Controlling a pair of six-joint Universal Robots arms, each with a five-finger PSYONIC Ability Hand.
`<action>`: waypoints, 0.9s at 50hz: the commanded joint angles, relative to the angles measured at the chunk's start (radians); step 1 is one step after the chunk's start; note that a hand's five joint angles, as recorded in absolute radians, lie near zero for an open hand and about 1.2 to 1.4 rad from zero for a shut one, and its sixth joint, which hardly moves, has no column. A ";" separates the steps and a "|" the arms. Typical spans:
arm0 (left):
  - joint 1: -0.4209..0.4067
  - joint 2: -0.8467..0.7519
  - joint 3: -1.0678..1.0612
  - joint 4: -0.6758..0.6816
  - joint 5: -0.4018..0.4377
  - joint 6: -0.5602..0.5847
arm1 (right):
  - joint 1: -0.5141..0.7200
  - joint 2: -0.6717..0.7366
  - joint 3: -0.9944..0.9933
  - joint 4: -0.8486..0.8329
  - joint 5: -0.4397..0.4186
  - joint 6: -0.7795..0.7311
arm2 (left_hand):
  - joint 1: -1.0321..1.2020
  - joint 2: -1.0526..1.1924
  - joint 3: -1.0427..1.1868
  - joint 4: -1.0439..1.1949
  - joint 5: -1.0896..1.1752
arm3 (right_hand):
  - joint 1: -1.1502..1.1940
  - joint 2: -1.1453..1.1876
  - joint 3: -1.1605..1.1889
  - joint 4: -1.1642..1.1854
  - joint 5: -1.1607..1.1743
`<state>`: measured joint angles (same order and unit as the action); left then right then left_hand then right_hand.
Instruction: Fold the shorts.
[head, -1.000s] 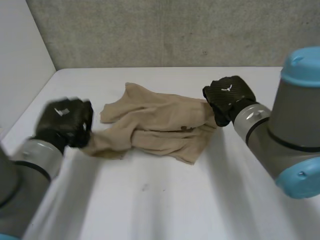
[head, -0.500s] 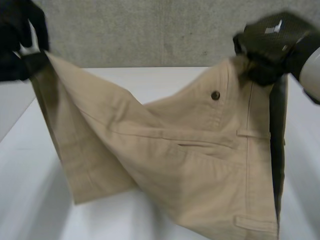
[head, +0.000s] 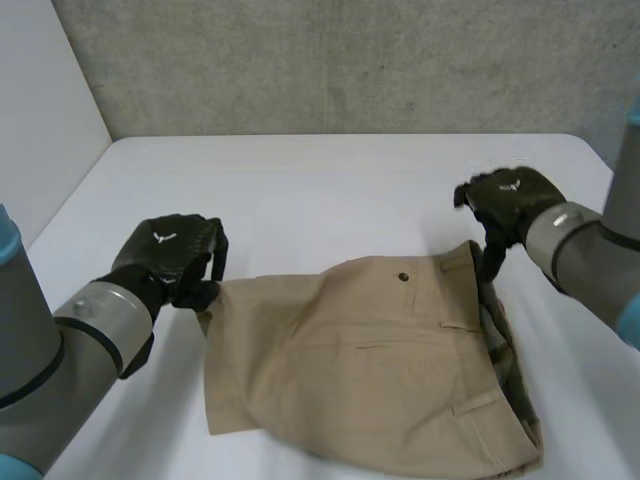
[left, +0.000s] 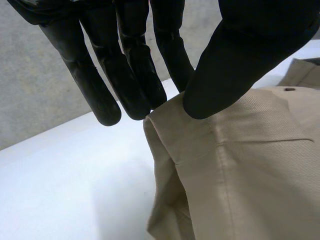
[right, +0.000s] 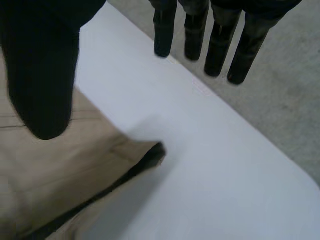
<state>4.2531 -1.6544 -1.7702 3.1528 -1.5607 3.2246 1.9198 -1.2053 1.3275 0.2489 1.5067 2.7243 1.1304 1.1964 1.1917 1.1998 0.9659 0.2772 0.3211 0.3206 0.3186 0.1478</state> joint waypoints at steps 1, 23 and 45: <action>-0.013 0.036 -0.029 0.001 -0.001 0.001 | 0.007 -0.077 0.212 0.009 -0.057 -0.002 | 0.266 0.200 0.205 0.196 0.256 | 0.254 0.210 0.211 0.213 0.209; 0.002 0.054 -0.055 0.024 -0.002 0.001 | 0.004 0.073 0.369 -0.292 -0.108 -0.011 | 0.266 0.200 0.205 0.196 0.256 | 0.448 0.404 0.404 0.406 0.403; 0.060 0.261 -0.018 0.010 0.004 0.009 | -0.007 -0.272 0.273 -0.065 -0.118 -0.005 | 0.266 0.200 0.205 0.196 0.256 | 1.119 1.075 1.076 1.078 1.074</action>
<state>4.2980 -1.4795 -1.7977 3.1673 -1.5620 3.2338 1.9160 -1.3903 1.6614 0.0337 1.3943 2.7251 1.1304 1.1968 1.1917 1.1999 0.9659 0.9352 1.1721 1.1789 1.1904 0.9549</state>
